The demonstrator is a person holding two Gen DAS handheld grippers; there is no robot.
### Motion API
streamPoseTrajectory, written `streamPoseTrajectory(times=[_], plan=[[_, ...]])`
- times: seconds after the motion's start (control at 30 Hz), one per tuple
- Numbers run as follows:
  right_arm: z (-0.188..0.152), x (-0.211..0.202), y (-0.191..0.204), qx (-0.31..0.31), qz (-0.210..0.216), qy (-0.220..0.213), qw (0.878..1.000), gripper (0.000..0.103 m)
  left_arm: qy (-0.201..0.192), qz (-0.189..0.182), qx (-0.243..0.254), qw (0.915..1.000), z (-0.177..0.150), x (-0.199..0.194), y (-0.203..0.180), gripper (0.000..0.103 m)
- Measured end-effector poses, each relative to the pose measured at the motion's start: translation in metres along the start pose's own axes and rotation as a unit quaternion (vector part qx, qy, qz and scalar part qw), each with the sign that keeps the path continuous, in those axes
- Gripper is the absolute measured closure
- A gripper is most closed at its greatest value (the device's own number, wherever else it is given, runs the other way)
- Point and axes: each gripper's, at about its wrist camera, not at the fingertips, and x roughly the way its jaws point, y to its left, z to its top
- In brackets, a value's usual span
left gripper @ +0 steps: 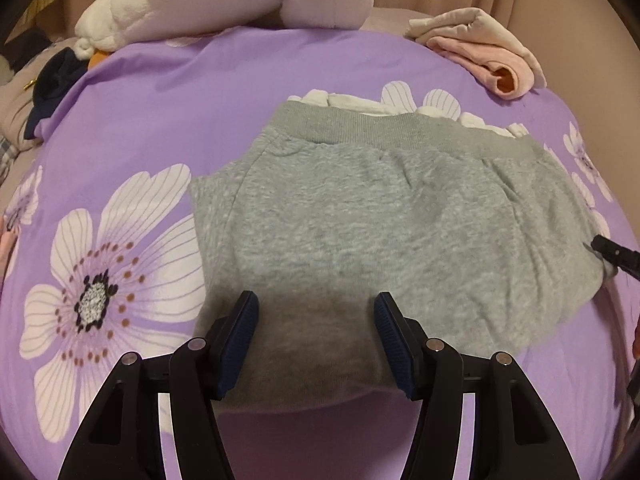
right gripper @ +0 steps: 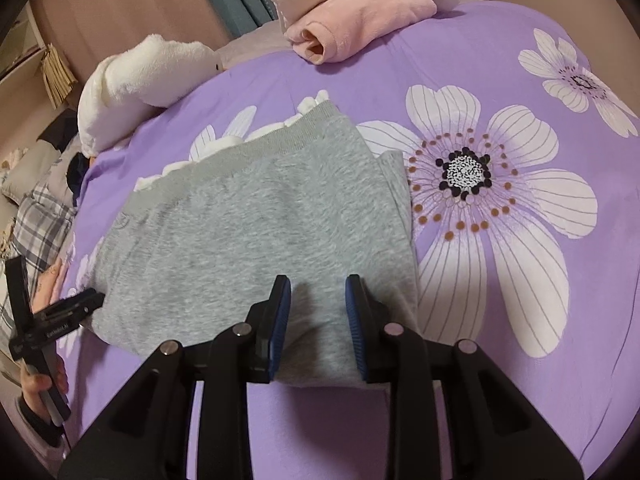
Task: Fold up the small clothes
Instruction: 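Press the folded sweatshirt flat with both grippers, then grasp the side edge of the grey sweatshirt with the left gripper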
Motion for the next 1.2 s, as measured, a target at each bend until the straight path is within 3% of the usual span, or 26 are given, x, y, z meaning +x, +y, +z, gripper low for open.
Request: streamPoseTrajectory(times=[0.27, 0.57, 0.7, 0.8, 0.97, 1.07, 1.2], plan=[[0.001, -0.015, 0.040, -0.035, 0.049, -0.028, 0.998, 0.068, -0.008, -0.006, -0.012, 0.9999, -0.006, -0.018, 0.003, 0.044], [0.003, 0.019, 0.107, -0.085, 0.095, -0.002, 0.992, 0.068, -0.008, -0.016, -0.033, 0.9993, -0.016, -0.031, 0.013, 0.044], [-0.008, 0.040, 0.127, -0.098, 0.103, 0.017, 0.990, 0.068, -0.006, -0.048, -0.080, 0.9956, -0.023, -0.036, 0.029, 0.044], [-0.017, 0.059, 0.135, -0.118, 0.073, 0.036, 0.990, 0.066, -0.012, -0.090, -0.141, 0.9858, -0.031, -0.039, 0.048, 0.043], [-0.014, 0.056, 0.133, -0.119, 0.070, 0.044, 0.989, 0.067, 0.003, -0.136, -0.215, 0.9671, -0.046, -0.032, 0.069, 0.038], [-0.014, 0.044, 0.129, -0.117, 0.076, 0.038, 0.990, 0.065, 0.012, -0.185, -0.267, 0.9457, -0.056, -0.022, 0.083, 0.038], [-0.020, 0.033, 0.124, -0.113, 0.090, 0.028, 0.989, 0.065, 0.007, -0.232, -0.297, 0.9265, -0.056, -0.017, 0.091, 0.038]])
